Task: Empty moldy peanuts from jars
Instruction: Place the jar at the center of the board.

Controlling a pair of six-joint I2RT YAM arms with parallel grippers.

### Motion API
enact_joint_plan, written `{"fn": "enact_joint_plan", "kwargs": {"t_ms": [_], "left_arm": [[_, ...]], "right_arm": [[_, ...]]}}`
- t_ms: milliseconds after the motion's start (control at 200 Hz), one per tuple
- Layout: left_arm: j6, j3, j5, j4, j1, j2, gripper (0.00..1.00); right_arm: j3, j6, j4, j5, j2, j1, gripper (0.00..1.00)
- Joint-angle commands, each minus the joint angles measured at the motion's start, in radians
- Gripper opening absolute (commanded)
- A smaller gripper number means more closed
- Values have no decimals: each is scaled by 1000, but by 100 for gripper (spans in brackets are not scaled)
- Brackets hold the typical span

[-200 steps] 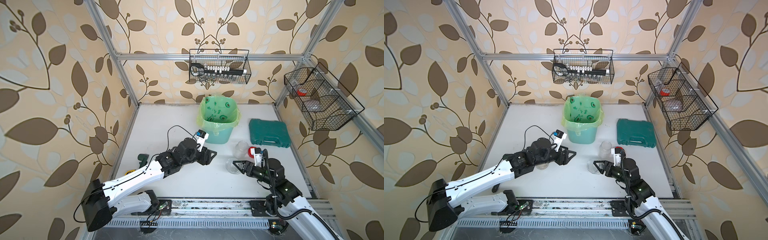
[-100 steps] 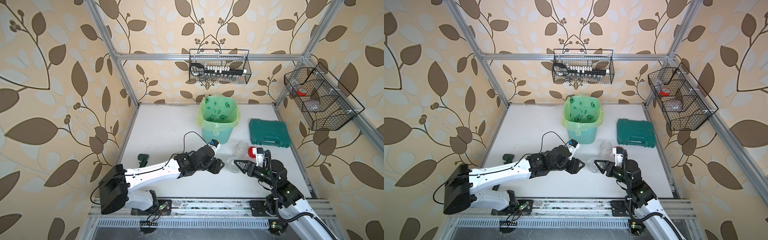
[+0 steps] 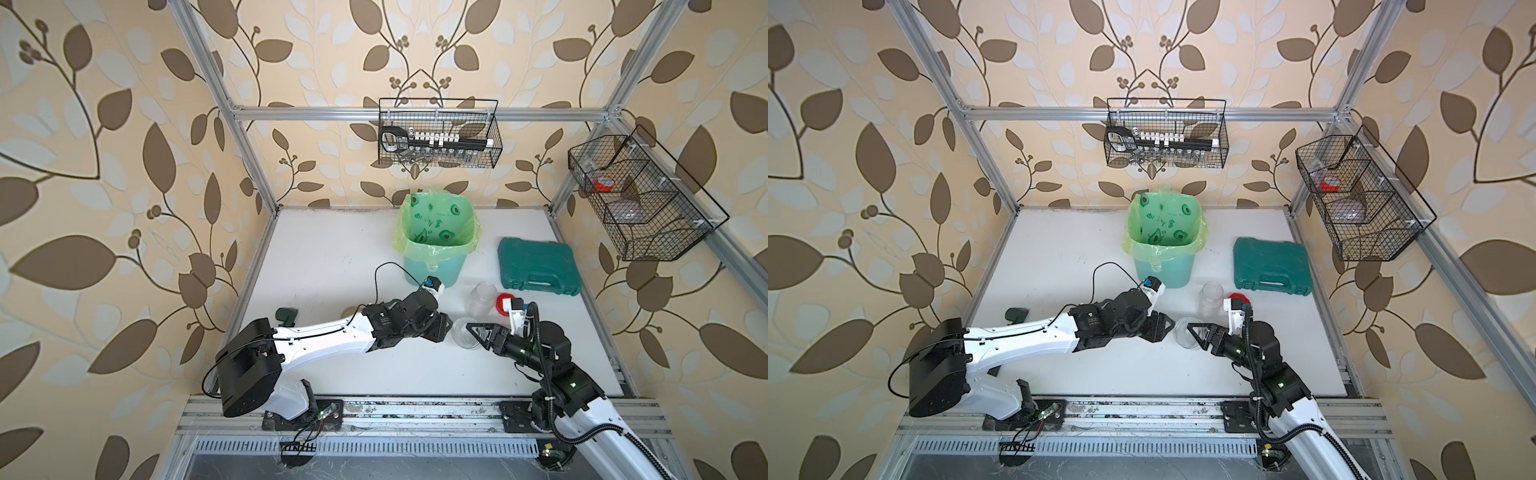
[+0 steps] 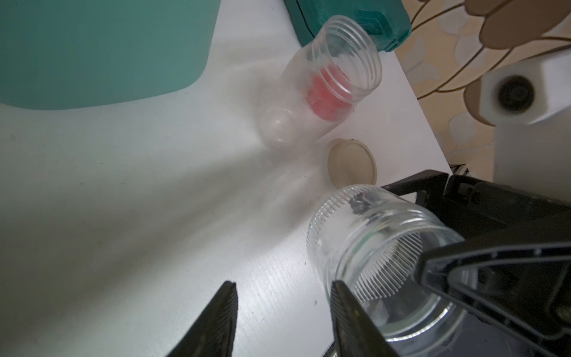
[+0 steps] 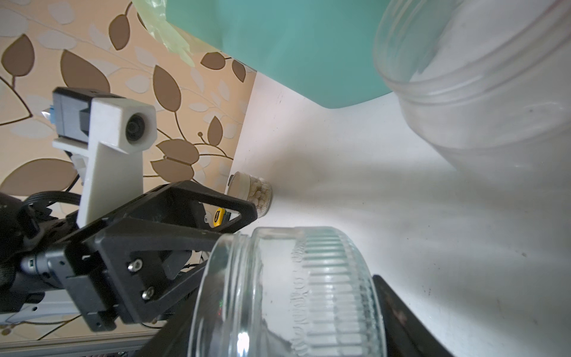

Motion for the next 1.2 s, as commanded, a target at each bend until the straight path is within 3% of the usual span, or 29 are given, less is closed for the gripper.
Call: {"fn": "enact_joint_plan", "kwargs": {"t_ms": [0,200,380,545,740,1045,1195], "left_arm": [[-9,42,53,78,-13,20,52],[2,18,36,42,-17,-41,68],[32,-10,54,38,-16,-119,69],[23,6,107,65,-19,-81,68],[21,54,105,42,-21,26,61],[23,90,73,30,-22,74,49],[20,95,59,33,-22,93,31]], "right_arm": [[-8,10,72,-25,8,0,0],[13,-19,34,-7,19,0,0],[25,-34,17,-8,24,0,0],[41,-34,18,-23,31,0,0],[63,-46,-2,-21,34,-1,0],[57,-44,29,-31,52,1,0],[58,-58,25,-37,62,3,0]]}}
